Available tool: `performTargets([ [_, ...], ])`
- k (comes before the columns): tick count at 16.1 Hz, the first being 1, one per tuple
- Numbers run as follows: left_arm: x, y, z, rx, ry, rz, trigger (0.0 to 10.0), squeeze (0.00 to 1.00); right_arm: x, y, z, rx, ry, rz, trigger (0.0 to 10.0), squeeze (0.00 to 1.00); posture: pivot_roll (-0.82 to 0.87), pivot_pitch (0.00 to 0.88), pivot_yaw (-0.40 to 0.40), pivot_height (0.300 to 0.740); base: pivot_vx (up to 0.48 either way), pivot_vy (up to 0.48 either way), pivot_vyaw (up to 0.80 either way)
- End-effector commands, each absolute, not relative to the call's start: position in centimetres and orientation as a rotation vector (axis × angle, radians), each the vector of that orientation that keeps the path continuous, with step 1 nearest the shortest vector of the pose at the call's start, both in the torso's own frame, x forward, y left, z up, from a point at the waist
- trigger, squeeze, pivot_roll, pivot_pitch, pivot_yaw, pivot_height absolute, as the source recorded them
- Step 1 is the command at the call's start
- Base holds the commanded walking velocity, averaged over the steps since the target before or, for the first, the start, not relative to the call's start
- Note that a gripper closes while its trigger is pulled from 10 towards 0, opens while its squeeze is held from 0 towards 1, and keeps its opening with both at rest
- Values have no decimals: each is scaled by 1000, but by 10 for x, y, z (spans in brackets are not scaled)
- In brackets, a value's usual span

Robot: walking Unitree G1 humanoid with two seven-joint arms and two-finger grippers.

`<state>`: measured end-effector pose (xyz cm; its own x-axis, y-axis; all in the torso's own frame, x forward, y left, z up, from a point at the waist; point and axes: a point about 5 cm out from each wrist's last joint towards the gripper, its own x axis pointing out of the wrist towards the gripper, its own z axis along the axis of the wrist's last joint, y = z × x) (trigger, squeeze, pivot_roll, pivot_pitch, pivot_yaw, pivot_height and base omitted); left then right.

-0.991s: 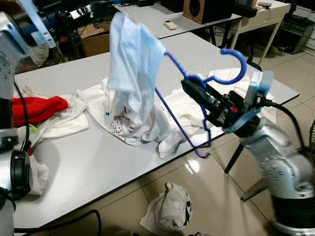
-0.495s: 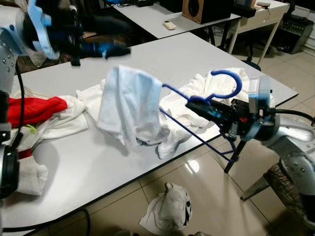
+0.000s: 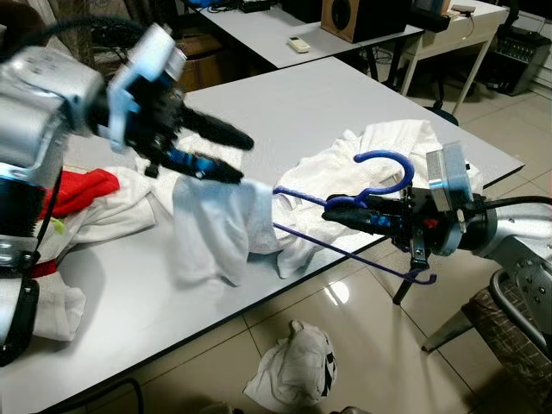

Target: Hang hanger

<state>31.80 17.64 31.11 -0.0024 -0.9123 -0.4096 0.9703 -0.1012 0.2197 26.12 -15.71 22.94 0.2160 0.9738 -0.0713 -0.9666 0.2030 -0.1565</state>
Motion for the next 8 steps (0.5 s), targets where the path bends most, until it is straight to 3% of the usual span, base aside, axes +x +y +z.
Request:
performTargets([
  [1,318,177,310,537,155,-1589,4000,0,259,-154,236,-221,-60,1383,10000,0,-103,0,49,740,0,0,0],
  [2,316,176,305,514,178,-1617,0,0,260,-154,236,-228,-58,1389,10000,0,-104,0,50,740,0,0,0],
  [8,309,177,285,537,269,-1659,0,0,262,-153,235,-236,-63,1396,10000,0,-102,0,52,740,0,0,0],
])
